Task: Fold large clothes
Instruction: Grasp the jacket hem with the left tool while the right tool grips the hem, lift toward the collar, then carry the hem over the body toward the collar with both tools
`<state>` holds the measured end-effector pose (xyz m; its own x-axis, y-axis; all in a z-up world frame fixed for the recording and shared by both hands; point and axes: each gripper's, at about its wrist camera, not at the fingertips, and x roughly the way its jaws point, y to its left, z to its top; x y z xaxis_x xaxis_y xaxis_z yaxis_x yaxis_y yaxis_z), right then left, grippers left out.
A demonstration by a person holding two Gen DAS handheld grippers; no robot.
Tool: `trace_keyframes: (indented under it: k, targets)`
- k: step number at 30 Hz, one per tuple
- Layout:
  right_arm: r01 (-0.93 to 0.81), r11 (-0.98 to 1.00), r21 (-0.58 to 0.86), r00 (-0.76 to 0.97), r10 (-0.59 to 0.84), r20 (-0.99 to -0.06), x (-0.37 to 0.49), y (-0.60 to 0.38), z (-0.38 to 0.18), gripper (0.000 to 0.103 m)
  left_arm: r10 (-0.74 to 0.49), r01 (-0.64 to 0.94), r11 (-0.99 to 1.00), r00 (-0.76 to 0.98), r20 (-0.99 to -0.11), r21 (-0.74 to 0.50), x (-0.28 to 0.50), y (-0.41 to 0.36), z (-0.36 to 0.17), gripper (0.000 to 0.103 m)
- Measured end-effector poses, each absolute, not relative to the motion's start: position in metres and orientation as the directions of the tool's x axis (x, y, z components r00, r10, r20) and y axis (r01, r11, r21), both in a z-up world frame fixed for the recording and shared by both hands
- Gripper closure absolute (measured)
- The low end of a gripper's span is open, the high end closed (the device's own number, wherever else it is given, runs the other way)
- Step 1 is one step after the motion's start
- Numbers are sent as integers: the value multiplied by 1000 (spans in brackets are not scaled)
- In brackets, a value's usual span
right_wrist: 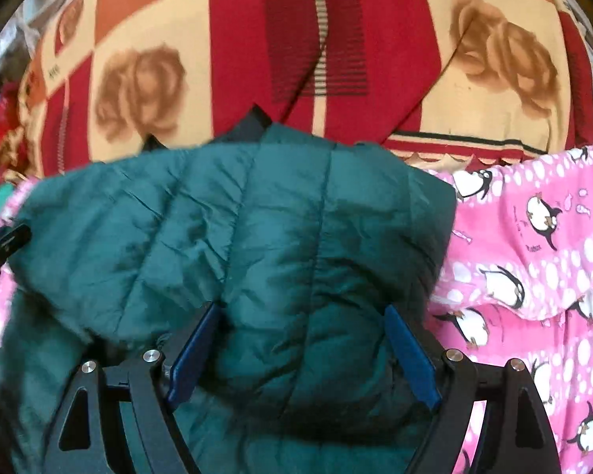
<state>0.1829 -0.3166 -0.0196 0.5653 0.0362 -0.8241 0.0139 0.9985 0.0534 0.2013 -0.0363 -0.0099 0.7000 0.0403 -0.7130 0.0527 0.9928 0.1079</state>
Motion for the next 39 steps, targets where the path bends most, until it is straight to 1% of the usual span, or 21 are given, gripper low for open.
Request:
trace_keyframes:
  k: [1,3,7,10,14,18,19,20,23,25,30,33,36,39]
  targets:
    - [13,999,39,565,25,-824,186,-316,-23,16,48,53,992,687,-725,116,205,-37,-19,32]
    - [15,999,35,564,21,-826,198,-314,-30,12,23,47,996,673,-740,74,210,-33,-30,31]
    - [21,997,72,556,48,-830,205,-319,-25,12,14,36,998,674,-738,52,213,-30,-30,31]
    - [40,989,144,610,90,-787,190,-330,-2,12,6,38,998,677,-736,43,213,-28,-31,31]
    - [37,975,217,655,141,-742,185,-328,14,12,4,30,999,683,-730,33,214,-28,-34,30]
    - [6,987,160,640,119,-759,204,-298,5,12,-3,22,1000,681,-732,16,215,-27,-36,27]
    - [11,989,146,627,107,-771,210,-292,-4,12,-5,21,1000,681,-733,12,216,-26,-36,24]
    - [23,991,131,615,89,-784,216,-290,-14,12,-8,19,1000,680,-733,6,216,-25,-36,23]
    - [50,993,103,595,54,-802,227,-287,-35,0,-27,22,1000,679,-733,-17,217,-23,-38,19]
    - [60,992,107,593,51,-804,229,-288,-37,0,-20,20,1000,682,-731,-9,217,-24,-38,19]
    - [52,992,117,581,66,-811,227,-291,-36,0,-14,15,1000,684,-730,-5,216,-24,-35,18]
    - [32,995,96,576,60,-815,216,-287,-19,0,-9,8,1000,681,-732,-5,209,-22,-28,18]
    - [35,988,152,633,95,-768,196,-287,-1,0,-9,1,1000,690,-724,-12,199,-17,-20,19]
    - [39,978,206,634,135,-762,186,-286,5,0,-5,-5,1000,695,-719,-11,189,-14,-11,19]
